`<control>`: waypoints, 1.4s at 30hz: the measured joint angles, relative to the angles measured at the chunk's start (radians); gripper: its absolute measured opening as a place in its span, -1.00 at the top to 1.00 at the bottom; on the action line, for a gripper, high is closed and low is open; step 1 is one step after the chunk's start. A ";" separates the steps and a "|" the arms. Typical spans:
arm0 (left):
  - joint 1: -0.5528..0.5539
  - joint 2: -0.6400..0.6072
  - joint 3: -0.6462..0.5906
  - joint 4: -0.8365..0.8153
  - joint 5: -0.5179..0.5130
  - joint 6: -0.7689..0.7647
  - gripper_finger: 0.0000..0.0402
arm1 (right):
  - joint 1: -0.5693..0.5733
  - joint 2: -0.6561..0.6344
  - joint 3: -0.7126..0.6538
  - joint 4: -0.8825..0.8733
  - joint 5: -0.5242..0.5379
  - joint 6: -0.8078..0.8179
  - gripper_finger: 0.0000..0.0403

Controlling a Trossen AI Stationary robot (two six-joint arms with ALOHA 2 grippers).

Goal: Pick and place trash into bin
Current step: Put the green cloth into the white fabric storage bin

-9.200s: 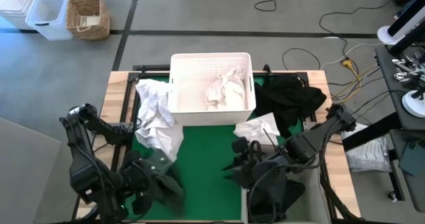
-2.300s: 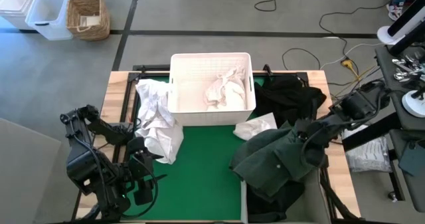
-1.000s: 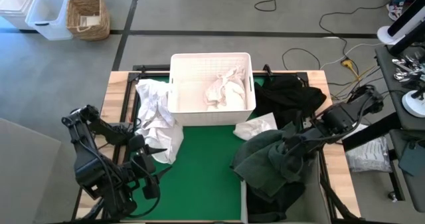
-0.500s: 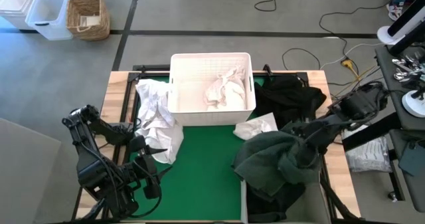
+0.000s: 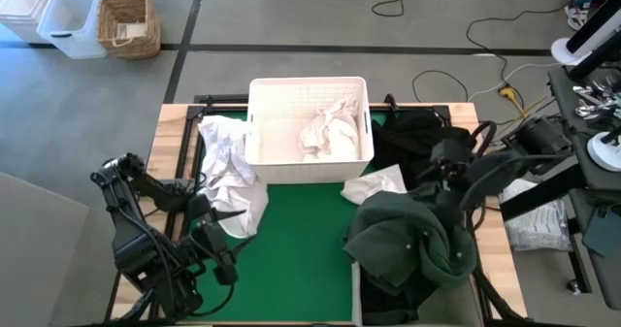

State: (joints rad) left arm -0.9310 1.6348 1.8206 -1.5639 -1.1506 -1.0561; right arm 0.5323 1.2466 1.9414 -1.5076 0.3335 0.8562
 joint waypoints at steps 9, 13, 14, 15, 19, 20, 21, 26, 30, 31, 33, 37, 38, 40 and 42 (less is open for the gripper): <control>0.000 0.000 -0.012 0.000 -0.100 -0.001 -0.23 | 0.000 0.003 -0.206 0.008 0.294 -0.054 -0.04; 0.006 0.000 -0.061 0.001 -0.199 -0.022 -0.23 | 0.035 -0.001 -0.314 0.097 0.292 -0.151 0.05; 0.009 0.000 -0.077 0.002 -0.219 -0.025 -0.23 | 0.049 -0.002 -0.340 0.127 0.296 -0.169 0.08; 0.012 0.000 -0.094 0.003 -0.229 -0.026 -0.23 | 0.062 -0.006 -0.364 0.156 0.299 -0.180 0.12; 0.025 0.000 -0.168 0.059 -0.246 -0.027 -0.23 | 0.117 -0.009 -0.444 0.212 0.337 -0.198 0.32; 0.027 0.000 -0.183 0.070 -0.250 -0.027 -0.23 | 0.131 -0.007 -0.459 0.210 0.357 -0.186 0.39; 0.030 0.000 -0.198 0.084 -0.257 -0.027 -0.23 | 0.142 -0.007 -0.472 0.206 0.379 -0.167 0.46; 0.038 0.000 -0.241 0.107 -0.281 -0.034 -0.23 | 0.184 -0.013 -0.490 0.180 0.457 -0.071 0.85; 0.039 0.000 -0.247 0.115 -0.280 -0.056 -0.23 | 0.186 -0.016 -0.490 0.156 0.435 -0.051 0.93; 0.039 0.000 -0.247 0.116 -0.280 -0.061 -0.23 | 0.186 -0.015 -0.490 0.136 0.421 -0.037 0.94; 0.039 0.000 -0.247 0.116 -0.279 -0.065 -0.23 | 0.185 -0.015 -0.491 0.084 0.399 0.001 0.94; 0.042 0.000 -0.247 0.117 -0.280 -0.065 -0.23 | 0.190 -0.015 -0.503 0.024 0.369 0.039 0.94; 0.043 0.000 -0.247 0.117 -0.280 -0.065 -0.23 | 0.190 -0.015 -0.504 0.025 0.345 0.038 0.94; 0.043 0.000 -0.247 0.117 -0.280 -0.065 -0.23 | 0.190 -0.016 -0.505 0.025 0.303 0.026 0.94; 0.045 0.000 -0.247 0.117 -0.280 -0.065 -0.23 | 0.190 -0.015 -0.505 0.025 0.253 0.016 0.94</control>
State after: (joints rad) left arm -0.8865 1.6348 1.5738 -1.4465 -1.4303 -1.1210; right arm 0.7225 1.2321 1.4363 -1.4828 0.5868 0.8721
